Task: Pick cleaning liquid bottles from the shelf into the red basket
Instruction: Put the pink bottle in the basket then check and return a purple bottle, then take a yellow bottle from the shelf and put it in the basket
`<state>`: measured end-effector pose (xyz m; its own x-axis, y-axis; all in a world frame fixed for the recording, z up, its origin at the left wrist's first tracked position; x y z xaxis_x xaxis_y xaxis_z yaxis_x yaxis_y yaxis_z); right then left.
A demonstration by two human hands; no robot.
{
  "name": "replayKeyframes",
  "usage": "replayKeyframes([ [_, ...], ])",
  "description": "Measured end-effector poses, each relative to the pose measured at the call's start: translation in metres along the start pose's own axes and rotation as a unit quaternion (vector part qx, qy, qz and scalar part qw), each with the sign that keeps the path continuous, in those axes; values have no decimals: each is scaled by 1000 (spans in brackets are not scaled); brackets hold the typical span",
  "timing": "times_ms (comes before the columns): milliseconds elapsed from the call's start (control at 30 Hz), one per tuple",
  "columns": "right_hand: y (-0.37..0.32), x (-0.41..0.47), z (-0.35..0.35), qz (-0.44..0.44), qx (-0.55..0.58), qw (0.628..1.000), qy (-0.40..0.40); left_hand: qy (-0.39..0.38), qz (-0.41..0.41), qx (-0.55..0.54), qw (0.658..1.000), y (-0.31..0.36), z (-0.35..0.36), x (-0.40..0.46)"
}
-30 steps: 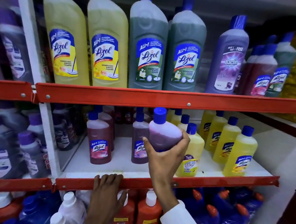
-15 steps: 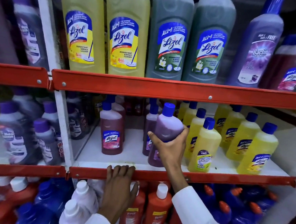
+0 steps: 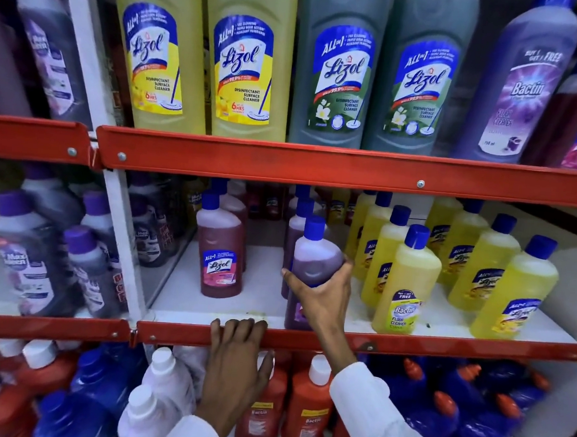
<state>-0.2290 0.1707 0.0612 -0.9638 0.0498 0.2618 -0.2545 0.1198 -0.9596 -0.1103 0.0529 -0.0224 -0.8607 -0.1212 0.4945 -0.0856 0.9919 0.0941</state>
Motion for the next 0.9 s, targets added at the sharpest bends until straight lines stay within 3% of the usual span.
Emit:
replayKeyframes([
  [500, 0, -8, -18, -30, -10, 998, -51, 11, -10, 3, 1000, 9, -3, -5],
  [567, 5, -15, -40, -65, -7, 998, -23, 44, 13, -17, 999, 20, -7, -5],
  [700, 23, -18, -98, -132, 23, 984, 118, 98, 94, -42, 990, 64, -14, 5],
  [800, 34, -4, -129, -107, 18, 970, 217, 85, 127, -57, 987, 99, -8, 19],
  [900, 38, 20, -135, -56, -69, 971, 222, 39, 123, -73, 989, 125, 4, 33],
])
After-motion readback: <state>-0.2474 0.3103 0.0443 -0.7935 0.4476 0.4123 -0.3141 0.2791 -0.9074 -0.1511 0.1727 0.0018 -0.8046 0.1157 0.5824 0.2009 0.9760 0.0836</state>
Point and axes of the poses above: each hand's wrist, its own x-axis towards the middle knuckle, its own z-axis out of the palm, y = z × x, the point moved 4 cm from there along x, towards the middle knuckle, and after that the axes turned 11 degrees about z, right-handed, at the moved point
